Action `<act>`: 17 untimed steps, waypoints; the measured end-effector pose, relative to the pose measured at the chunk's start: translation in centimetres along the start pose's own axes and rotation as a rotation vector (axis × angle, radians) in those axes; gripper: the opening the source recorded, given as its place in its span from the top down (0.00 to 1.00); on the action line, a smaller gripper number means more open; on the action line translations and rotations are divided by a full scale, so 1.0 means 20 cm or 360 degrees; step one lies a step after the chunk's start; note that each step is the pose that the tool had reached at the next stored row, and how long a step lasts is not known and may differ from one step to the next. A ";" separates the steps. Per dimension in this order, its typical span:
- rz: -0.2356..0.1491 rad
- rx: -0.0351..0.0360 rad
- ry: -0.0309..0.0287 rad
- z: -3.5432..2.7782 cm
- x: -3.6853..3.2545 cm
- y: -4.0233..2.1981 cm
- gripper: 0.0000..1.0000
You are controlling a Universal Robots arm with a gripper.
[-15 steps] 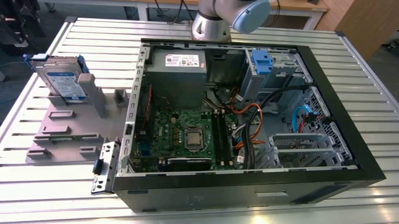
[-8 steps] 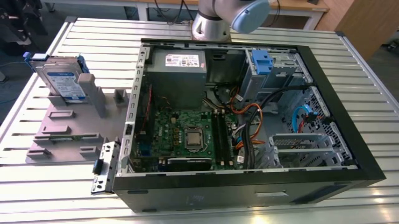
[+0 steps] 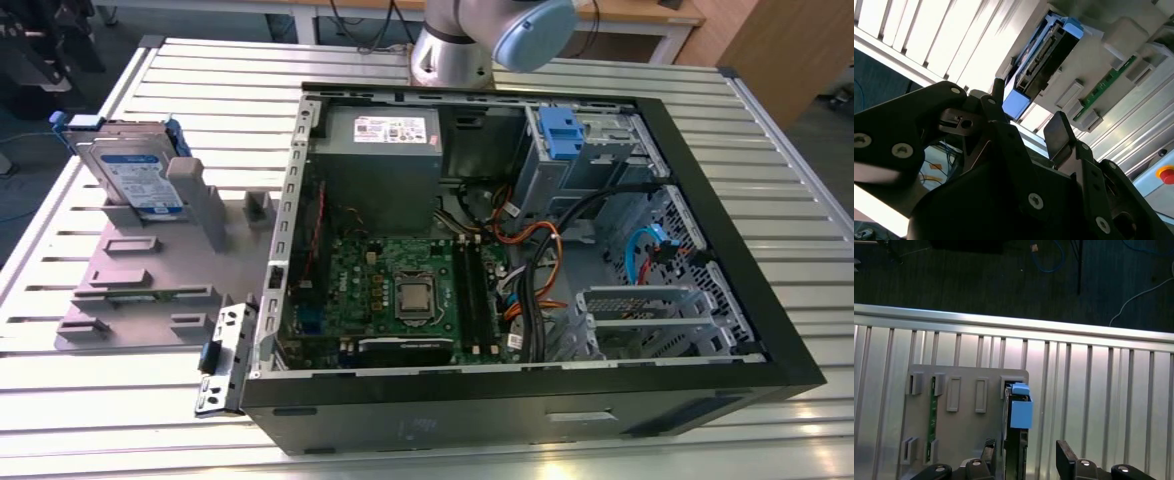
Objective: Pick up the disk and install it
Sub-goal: 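Pick up the disk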
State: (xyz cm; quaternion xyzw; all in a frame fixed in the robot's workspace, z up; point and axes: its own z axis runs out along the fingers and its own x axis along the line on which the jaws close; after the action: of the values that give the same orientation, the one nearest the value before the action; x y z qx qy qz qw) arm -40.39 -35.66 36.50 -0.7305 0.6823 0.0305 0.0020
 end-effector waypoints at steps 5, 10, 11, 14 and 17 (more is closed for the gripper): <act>0.0010 -0.0003 0.00535 0.002 -0.013 -0.001 0.41; 0.0108 -0.0001 0.00604 0.007 -0.013 -0.001 0.41; 0.0109 -0.0001 0.00619 0.008 -0.013 -0.001 0.41; 0.0109 -0.0001 0.00650 0.011 -0.013 -0.001 0.41; 0.0109 -0.0001 0.00659 0.018 -0.013 -0.002 0.41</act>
State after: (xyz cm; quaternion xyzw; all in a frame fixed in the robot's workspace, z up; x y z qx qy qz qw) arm -40.39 -35.39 36.16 -0.7072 0.7067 0.0158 -0.0135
